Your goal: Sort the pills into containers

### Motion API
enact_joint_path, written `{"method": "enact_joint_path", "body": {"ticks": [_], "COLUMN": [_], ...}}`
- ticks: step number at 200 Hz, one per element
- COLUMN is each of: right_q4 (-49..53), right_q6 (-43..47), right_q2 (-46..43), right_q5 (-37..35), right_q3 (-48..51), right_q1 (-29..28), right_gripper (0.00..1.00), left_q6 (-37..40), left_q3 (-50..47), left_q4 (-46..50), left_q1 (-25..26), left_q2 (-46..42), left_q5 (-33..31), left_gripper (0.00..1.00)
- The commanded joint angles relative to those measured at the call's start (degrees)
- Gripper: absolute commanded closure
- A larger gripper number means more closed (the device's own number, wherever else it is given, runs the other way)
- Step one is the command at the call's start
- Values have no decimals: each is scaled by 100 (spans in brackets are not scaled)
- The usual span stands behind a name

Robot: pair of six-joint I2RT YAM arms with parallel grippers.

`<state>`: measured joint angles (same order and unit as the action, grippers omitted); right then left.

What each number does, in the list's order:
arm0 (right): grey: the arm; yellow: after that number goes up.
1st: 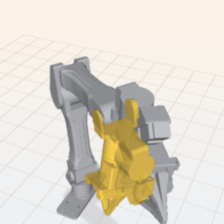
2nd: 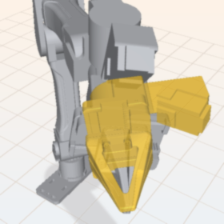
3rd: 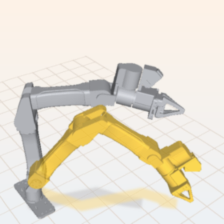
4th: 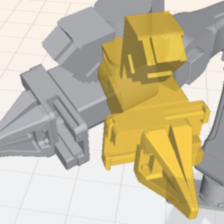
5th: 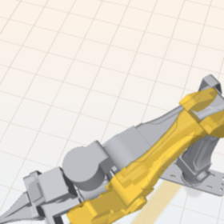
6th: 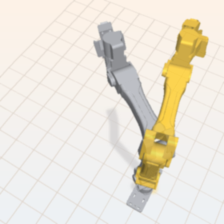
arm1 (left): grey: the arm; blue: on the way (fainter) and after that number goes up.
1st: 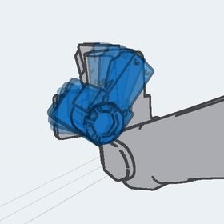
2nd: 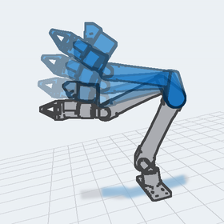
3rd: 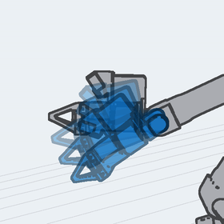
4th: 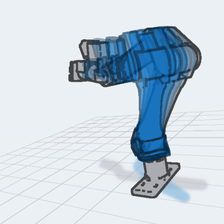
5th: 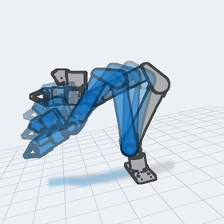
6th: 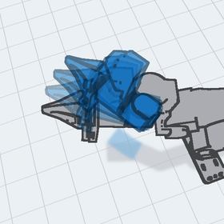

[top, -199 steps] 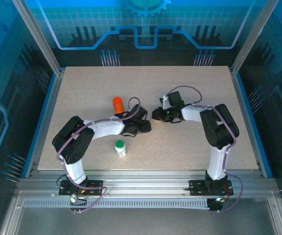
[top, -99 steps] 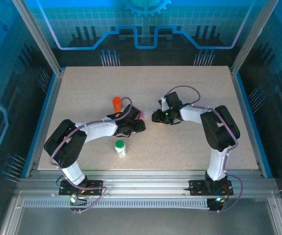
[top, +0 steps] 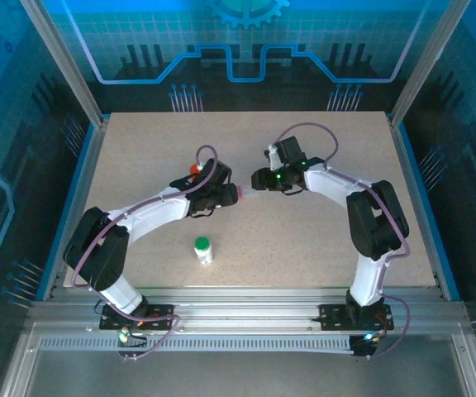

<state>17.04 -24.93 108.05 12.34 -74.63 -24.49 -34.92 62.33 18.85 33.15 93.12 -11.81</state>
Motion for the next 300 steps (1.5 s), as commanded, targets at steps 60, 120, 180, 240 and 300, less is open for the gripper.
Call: {"method": "enact_joint_path", "body": {"ticks": [60, 120, 180, 240, 300], "right_q4": [707, 1037, 1299, 1784, 2411], "right_q6": [325, 573, 785, 1341, 1877], "right_q2": [899, 1358, 1636, 1898, 2341], "right_q5": [-267, -381, -433, -452, -520], "right_q3": [-944, -1404, -1665, -2010, -2645], "right_q1": [-187, -233, -253, -250, -249], "right_gripper": [44, 45, 47, 53, 54], "left_q6": [1319, 1487, 1647, 1922, 2141], "left_q3": [673, 649, 750, 944, 1111], "left_q4": [484, 409, 357, 332, 360], "left_q1": [-27, -91, -102, -98, -98], "left_q2": [669, 797, 1083, 1340, 1445], "left_q5": [-324, -330, -304, -533, -704], "left_gripper": [42, 42, 41, 41, 40]}}
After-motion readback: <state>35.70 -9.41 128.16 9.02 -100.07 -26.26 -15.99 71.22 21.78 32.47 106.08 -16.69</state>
